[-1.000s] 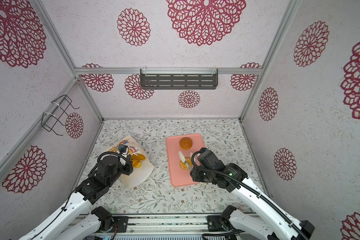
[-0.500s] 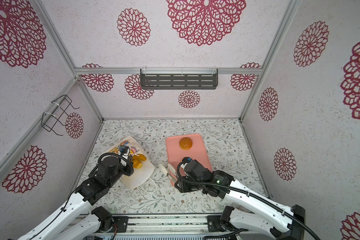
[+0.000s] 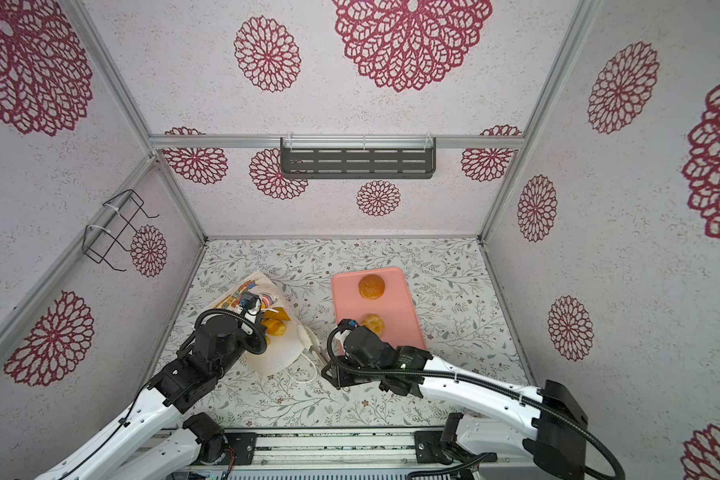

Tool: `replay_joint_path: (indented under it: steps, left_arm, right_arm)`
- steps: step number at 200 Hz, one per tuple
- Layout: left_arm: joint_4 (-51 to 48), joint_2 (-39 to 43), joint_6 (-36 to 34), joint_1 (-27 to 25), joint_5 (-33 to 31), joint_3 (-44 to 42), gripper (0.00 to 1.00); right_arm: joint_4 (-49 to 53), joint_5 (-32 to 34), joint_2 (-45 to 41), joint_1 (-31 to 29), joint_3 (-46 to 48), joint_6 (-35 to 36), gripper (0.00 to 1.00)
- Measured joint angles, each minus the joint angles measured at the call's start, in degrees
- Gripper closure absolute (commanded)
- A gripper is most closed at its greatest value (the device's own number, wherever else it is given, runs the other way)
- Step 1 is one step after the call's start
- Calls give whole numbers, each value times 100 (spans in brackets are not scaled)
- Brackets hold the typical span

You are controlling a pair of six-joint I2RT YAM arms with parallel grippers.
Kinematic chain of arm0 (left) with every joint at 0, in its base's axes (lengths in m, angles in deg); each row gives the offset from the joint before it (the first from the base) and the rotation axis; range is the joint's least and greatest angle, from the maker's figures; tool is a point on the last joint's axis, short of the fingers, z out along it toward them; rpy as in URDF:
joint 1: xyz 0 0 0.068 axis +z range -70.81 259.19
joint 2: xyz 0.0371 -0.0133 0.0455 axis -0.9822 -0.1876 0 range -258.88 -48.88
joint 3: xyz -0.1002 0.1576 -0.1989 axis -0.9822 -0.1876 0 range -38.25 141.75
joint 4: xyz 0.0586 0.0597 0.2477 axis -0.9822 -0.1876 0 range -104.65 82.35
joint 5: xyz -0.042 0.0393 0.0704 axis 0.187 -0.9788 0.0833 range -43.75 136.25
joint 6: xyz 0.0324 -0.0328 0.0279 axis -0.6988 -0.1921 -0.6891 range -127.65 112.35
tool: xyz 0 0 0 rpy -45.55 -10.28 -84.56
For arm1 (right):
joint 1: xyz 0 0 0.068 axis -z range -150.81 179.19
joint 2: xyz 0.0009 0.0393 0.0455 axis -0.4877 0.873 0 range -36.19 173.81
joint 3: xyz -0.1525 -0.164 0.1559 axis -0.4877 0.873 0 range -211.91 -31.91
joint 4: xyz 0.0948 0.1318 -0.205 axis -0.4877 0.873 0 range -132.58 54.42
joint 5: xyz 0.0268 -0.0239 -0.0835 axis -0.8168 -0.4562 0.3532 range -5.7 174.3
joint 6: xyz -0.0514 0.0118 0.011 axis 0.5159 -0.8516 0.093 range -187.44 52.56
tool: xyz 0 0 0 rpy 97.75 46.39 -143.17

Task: Take the fake bread out of the paper bag
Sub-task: 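Carry the tongs with the right gripper toward the bag mouth, then push the tongs tips into the bag mouth toward the yellow bread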

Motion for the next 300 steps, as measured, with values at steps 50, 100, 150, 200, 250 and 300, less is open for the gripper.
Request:
replay_joint_path:
  steps: [50, 100, 150, 200, 250, 300]
  left_arm:
    - [7, -4, 0, -4, -74, 0, 100]
    - [9, -52, 0, -37, -107, 0, 100]
    - [9, -79, 0, -74, -111, 0, 100]
    - [9, -79, 0, -74, -114, 0, 100]
    - [11, -79, 0, -81, -109, 0, 100]
    - [13, -79, -4, -83, -107, 0, 100]
  right_arm:
    - [-164, -15, 214, -122, -111, -52, 68]
    - [605, 428, -229, -162, -273, -52, 71]
    - [1401, 745, -1032, -221, -332, -57, 71]
    - [1386, 575, -240, -813, -614, -24, 71]
    - [1117, 280, 822, -914, -1128, 234, 71]
    - [1021, 153, 1353, -601, -1357, 474, 70]
